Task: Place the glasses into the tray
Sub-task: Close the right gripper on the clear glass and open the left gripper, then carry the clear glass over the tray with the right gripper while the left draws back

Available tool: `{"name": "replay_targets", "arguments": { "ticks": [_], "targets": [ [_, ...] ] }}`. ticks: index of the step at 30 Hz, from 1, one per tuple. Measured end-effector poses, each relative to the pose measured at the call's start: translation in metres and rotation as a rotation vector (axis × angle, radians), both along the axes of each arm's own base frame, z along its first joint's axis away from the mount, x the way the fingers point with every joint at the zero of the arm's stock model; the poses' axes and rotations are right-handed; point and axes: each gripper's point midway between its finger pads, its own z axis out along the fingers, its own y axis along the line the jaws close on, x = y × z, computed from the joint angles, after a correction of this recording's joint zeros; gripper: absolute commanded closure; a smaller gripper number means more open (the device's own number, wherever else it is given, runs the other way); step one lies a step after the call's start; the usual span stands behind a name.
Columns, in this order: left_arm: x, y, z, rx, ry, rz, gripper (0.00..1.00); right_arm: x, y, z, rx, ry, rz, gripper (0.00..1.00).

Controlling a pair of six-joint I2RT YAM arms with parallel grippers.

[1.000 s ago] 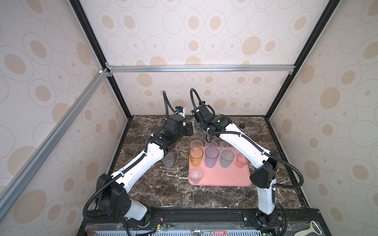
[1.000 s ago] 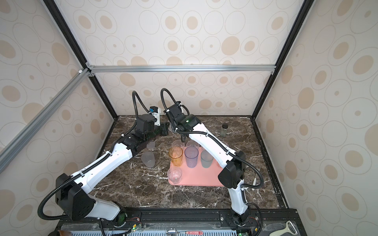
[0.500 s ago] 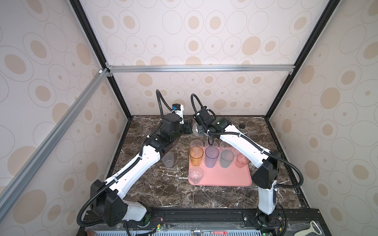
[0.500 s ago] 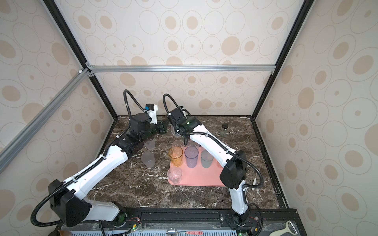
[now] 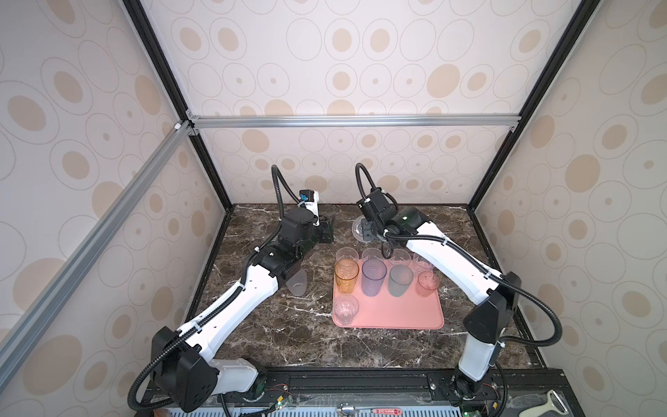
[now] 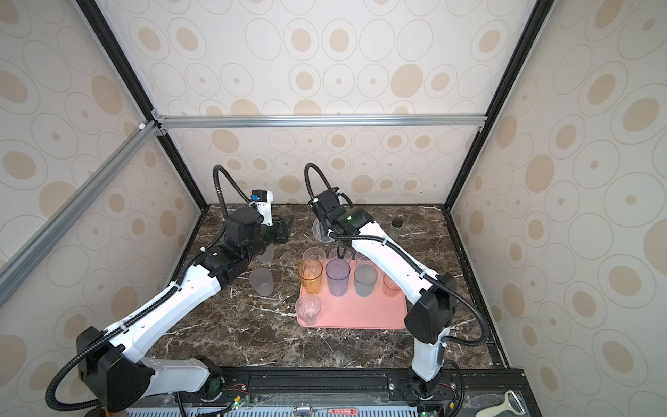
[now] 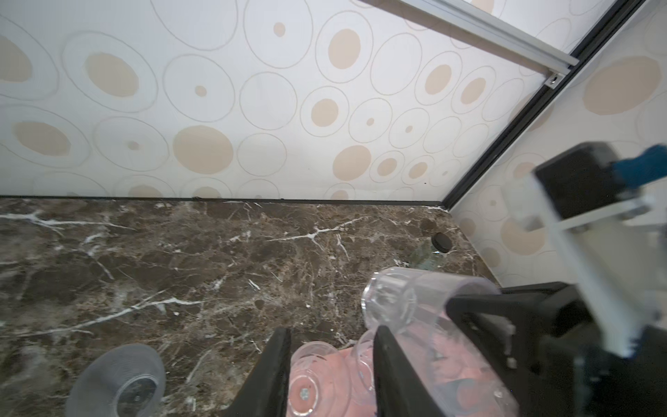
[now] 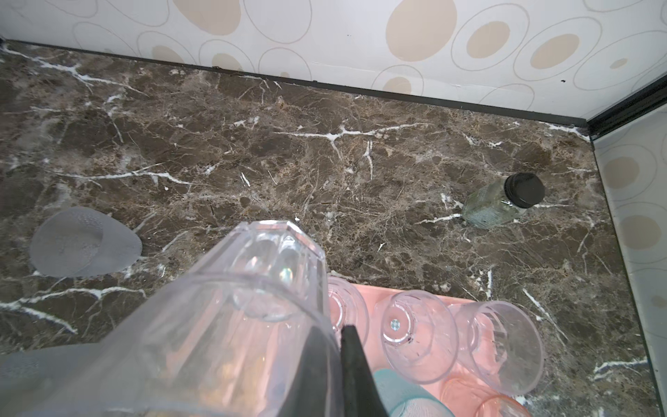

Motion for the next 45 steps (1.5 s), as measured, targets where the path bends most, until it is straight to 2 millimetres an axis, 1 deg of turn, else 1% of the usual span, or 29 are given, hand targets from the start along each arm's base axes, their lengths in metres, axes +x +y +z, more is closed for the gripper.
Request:
{"name": "replay_targets", "arguments": {
  "ticks": [2, 4, 7, 11, 15, 18, 21, 26, 31, 33, 37, 45],
  "targets": [
    [-0.003, 0.006, -0.004, 0.032, -0.020, 0.009, 0.54, -0.010, -0.010, 0.011, 0.022, -0.004, 0.001, 0.99],
    [-0.008, 0.012, -0.013, 0.072, -0.036, 0.013, 0.51, -0.023, -0.023, 0.019, 0.036, -0.003, -0.004, 0.99],
    [-0.015, 0.019, -0.029, 0.117, -0.045, 0.014, 0.49, -0.043, -0.044, 0.022, 0.036, 0.019, -0.021, 0.99],
    [-0.019, 0.023, -0.047, 0.158, -0.039, 0.013, 0.48, -0.069, -0.079, 0.007, 0.018, 0.084, -0.071, 1.00],
    [-0.019, 0.025, -0.057, 0.179, -0.039, 0.018, 0.48, -0.096, -0.110, -0.013, -0.006, 0.162, -0.134, 1.00],
    [-0.019, 0.027, -0.062, 0.183, -0.041, 0.023, 0.48, -0.119, -0.123, -0.027, -0.005, 0.214, -0.158, 1.00],
    [-0.018, 0.028, -0.067, 0.188, -0.038, 0.029, 0.48, -0.137, -0.131, -0.038, 0.009, 0.262, -0.175, 1.00],
    [-0.012, 0.024, -0.077, 0.195, -0.026, 0.028, 0.48, -0.159, -0.134, -0.066, 0.029, 0.360, -0.196, 1.00],
    [-0.006, 0.018, -0.097, 0.212, 0.017, 0.014, 0.48, -0.172, -0.128, -0.091, 0.061, 0.448, -0.204, 1.00],
    [-0.006, 0.017, -0.101, 0.211, 0.028, 0.011, 0.48, -0.173, -0.123, -0.097, 0.071, 0.465, -0.201, 1.00],
    [-0.005, 0.014, -0.105, 0.199, 0.040, 0.006, 0.48, -0.173, -0.109, -0.109, 0.084, 0.492, -0.179, 1.00],
    [-0.003, 0.009, -0.120, 0.187, 0.083, -0.007, 0.48, -0.176, -0.081, -0.144, 0.080, 0.547, -0.142, 1.00]
  ]
}}
